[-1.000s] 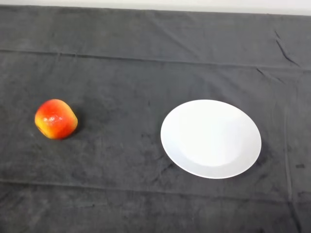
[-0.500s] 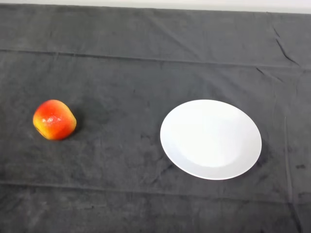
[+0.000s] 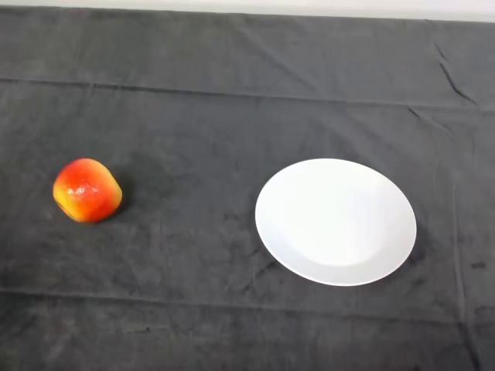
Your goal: Move the apple to the plate
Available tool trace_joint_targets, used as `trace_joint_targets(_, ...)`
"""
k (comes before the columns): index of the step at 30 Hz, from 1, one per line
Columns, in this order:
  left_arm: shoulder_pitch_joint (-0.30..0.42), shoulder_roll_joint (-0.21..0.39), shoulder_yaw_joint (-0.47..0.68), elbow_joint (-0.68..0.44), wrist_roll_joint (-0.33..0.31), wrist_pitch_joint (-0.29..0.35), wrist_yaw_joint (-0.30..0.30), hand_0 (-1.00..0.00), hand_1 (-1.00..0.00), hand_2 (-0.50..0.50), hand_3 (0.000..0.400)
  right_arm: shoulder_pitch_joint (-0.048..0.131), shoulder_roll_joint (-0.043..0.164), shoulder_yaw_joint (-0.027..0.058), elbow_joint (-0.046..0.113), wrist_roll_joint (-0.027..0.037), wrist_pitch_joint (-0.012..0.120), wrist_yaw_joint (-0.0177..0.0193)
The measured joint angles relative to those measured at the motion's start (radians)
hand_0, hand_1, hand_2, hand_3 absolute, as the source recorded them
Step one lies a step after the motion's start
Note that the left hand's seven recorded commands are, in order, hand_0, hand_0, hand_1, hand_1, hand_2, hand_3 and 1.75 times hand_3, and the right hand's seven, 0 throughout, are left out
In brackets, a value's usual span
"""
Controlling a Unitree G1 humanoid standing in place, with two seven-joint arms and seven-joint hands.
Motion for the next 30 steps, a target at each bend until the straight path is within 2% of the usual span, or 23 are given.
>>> trace_joint_targets(7,-0.062,-0.004,-0.059,0.000,0.040,-0.001,0.007,0.00,0.00,0.00,0.000,0.000,0.000,0.0001,0.000,0.0000,0.000,-0.0001)
trace_joint_targets(13,-0.093,-0.049,-0.108,-0.009,0.082,0.000,0.019,0.00,0.00,0.00,0.000,0.000,0.000,0.0003,0.000,0.0004,0.000,-0.0001)
trace_joint_targets(23,-0.096,-0.158,-0.195,-0.190,0.145,0.012,0.027,0.00,0.00,0.00,0.000,0.000,0.000,0.0004,0.000,0.0004,0.000,-0.0001)
trace_joint_targets(30,-0.096,-0.196,-0.264,-0.278,0.175,0.018,0.003,0.00,0.00,0.00,0.000,0.000,0.000,0.0006,0.000,0.0004,0.000,-0.0001)
